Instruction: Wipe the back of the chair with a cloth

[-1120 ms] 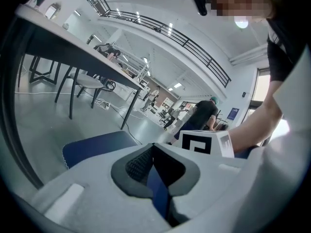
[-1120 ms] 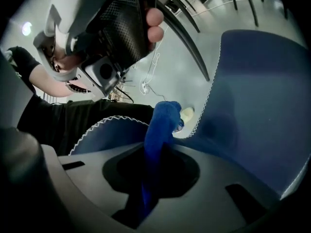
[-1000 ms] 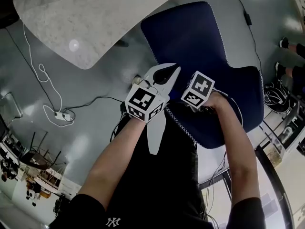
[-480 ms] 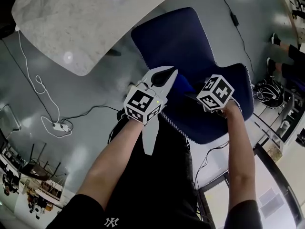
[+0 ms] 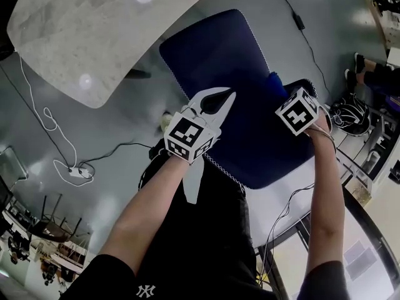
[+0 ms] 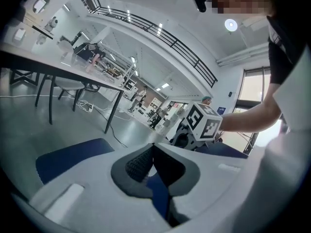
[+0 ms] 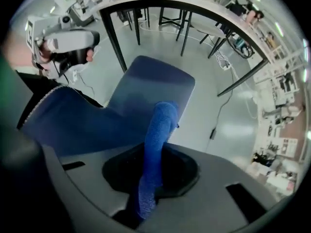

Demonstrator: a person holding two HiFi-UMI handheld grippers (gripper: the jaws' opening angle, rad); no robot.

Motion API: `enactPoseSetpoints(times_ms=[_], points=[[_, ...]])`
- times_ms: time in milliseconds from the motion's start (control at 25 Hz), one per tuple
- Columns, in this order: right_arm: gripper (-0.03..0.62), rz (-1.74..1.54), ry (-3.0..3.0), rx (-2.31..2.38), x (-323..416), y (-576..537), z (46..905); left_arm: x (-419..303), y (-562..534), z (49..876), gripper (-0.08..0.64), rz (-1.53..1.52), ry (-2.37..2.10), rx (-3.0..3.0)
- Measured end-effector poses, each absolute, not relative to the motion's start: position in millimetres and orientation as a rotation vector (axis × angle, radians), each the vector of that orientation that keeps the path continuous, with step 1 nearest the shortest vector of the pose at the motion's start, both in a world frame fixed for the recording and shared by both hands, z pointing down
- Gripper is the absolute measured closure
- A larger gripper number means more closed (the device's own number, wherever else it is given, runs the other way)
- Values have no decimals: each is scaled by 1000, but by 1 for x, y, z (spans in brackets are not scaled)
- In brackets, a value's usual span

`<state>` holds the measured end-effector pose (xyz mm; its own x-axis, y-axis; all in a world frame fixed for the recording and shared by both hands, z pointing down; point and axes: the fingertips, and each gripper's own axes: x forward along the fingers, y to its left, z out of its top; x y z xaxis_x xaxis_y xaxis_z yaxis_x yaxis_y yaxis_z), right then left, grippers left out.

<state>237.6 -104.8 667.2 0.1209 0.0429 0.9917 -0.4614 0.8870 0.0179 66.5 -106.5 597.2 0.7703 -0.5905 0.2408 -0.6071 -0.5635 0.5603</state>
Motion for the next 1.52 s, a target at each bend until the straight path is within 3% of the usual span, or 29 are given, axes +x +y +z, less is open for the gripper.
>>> enactPoseSetpoints(times_ms=[200, 520, 1520], points=[[531, 46, -1198, 237, 259, -130, 688, 65, -108, 609, 551, 56, -897, 2304], [531, 177, -1072, 34, 275, -76, 715, 59, -109, 620, 551, 65, -897, 2289], [532, 811, -1511, -152, 67, 74, 695, 17, -75, 599, 551, 55, -921, 2291]])
